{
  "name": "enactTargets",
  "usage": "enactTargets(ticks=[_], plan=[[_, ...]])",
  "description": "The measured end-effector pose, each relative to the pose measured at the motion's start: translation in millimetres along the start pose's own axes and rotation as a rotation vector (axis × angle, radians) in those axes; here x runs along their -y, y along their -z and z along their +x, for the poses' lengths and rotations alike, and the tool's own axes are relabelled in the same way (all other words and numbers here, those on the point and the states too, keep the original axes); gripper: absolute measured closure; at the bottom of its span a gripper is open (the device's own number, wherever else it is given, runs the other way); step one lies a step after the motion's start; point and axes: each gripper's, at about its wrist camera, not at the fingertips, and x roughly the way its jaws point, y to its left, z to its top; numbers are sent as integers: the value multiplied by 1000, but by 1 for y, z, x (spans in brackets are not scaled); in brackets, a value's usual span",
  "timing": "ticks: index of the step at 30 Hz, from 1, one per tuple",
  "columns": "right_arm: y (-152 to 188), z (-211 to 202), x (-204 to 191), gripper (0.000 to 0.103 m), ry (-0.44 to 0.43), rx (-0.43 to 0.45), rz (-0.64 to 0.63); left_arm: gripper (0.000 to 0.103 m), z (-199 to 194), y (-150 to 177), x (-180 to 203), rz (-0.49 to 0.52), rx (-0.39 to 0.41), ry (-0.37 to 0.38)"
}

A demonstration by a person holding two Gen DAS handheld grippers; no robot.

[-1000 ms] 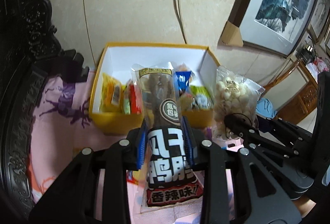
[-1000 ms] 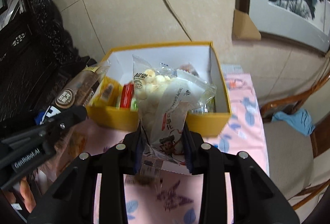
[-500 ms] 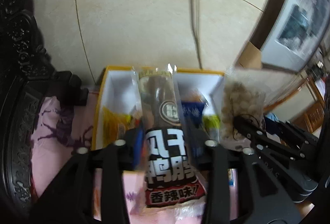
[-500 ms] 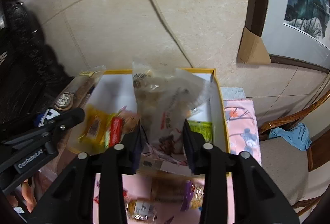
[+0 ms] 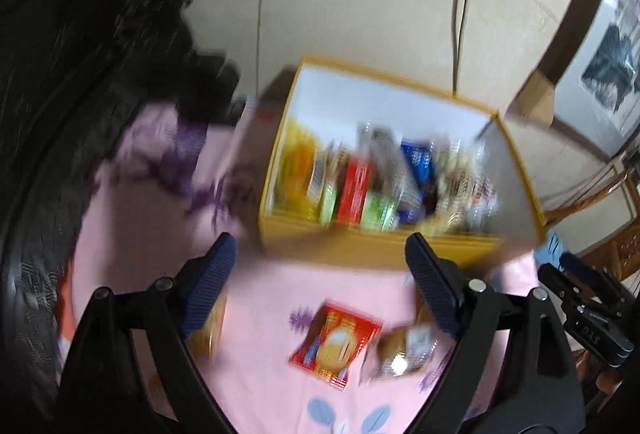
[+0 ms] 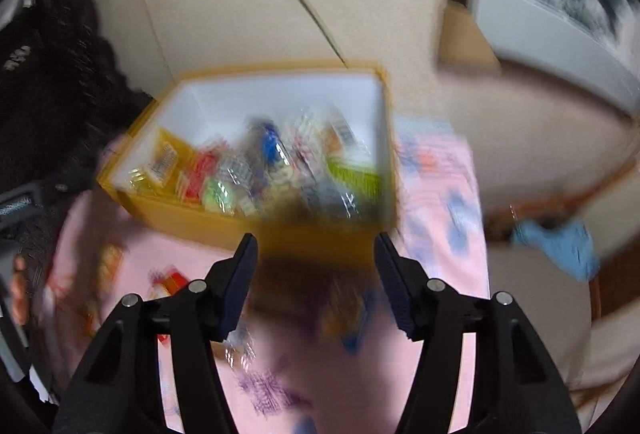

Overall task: Organize snacks
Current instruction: 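Grasp the purple cartoon pack with right tool while left tool grasps the red biscuit pack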

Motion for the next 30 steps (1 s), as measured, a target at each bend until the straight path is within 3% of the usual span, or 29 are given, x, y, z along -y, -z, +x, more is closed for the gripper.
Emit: enactTargets(ticks=[2, 5, 10, 20, 30], plan=[[35, 12, 12, 42, 38, -35, 87, 15, 5, 29, -8, -24, -40, 3], [62, 28, 13, 42, 54, -67, 125, 15, 12, 61, -15, -57, -117, 24], [74, 48, 9, 42, 47, -100, 134, 15, 14, 91, -12, 9, -193, 18], [61, 78, 6, 42, 49, -132, 154, 15, 4, 93, 0, 35, -198, 42], [62, 89, 28, 42, 115, -153, 206, 15, 4, 92, 0, 25, -203, 44]])
